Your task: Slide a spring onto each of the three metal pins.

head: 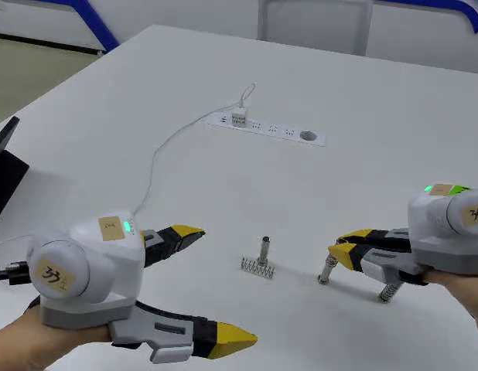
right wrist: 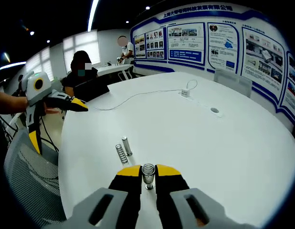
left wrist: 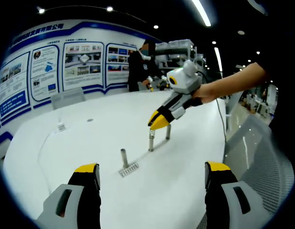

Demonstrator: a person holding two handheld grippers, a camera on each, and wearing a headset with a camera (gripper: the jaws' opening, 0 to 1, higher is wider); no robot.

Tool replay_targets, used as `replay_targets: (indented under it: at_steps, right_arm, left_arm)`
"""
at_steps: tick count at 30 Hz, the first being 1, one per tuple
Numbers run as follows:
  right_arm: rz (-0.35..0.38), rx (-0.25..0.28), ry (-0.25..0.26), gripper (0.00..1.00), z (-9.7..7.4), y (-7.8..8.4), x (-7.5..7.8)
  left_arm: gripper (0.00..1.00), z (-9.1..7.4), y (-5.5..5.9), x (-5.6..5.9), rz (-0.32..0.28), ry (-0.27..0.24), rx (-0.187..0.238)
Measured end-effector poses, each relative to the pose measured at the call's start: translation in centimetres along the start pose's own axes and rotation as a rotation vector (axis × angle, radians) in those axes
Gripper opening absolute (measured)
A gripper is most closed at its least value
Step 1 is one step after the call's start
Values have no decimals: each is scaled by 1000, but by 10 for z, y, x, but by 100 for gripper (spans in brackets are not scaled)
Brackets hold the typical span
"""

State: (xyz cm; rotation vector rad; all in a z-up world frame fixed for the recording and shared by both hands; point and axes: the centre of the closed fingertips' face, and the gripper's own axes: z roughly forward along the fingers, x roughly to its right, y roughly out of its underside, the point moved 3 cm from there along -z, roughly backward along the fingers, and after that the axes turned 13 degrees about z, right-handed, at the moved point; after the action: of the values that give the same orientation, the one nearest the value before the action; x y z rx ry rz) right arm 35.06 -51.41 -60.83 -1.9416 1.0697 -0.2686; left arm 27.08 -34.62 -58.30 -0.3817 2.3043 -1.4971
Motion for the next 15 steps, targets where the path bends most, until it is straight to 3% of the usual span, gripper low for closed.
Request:
replay_targets:
  at_steps: [15]
  right_arm:
    - [-30,-55,6,11,13,17,2]
  left_arm:
    - [93,-1,1,-1,-7,-5,-8]
